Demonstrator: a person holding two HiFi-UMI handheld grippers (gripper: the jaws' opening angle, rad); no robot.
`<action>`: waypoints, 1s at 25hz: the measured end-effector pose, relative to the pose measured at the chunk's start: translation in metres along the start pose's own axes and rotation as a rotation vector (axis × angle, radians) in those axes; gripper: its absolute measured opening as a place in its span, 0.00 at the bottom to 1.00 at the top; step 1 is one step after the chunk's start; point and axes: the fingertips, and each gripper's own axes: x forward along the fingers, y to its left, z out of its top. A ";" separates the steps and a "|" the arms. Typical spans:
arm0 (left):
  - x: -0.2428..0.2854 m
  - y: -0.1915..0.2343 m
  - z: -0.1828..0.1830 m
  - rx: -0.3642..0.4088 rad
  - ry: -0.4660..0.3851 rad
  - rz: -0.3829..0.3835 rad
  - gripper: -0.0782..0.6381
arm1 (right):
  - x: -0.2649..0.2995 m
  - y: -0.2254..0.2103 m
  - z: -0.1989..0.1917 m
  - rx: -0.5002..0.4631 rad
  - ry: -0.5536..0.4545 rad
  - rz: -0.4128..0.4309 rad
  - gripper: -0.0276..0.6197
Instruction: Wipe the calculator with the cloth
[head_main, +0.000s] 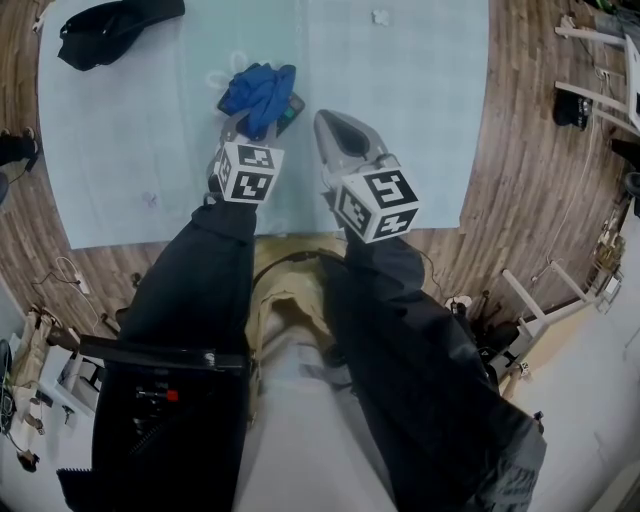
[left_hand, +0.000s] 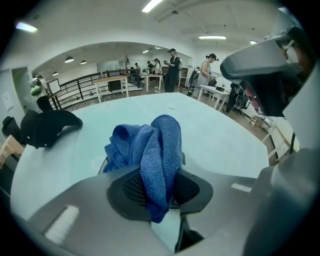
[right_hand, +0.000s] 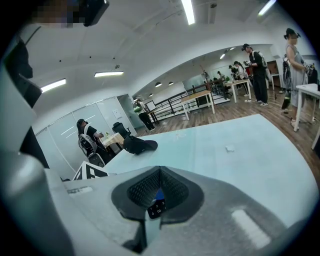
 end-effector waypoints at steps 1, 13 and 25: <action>0.001 -0.006 -0.003 -0.003 0.004 -0.023 0.24 | 0.000 -0.001 -0.001 0.003 0.001 -0.001 0.04; -0.016 -0.065 -0.024 -0.081 0.022 -0.241 0.24 | -0.027 -0.016 -0.010 0.044 -0.034 -0.061 0.04; -0.077 -0.013 0.048 -0.156 -0.181 -0.149 0.24 | -0.055 -0.037 -0.012 0.085 -0.080 -0.098 0.04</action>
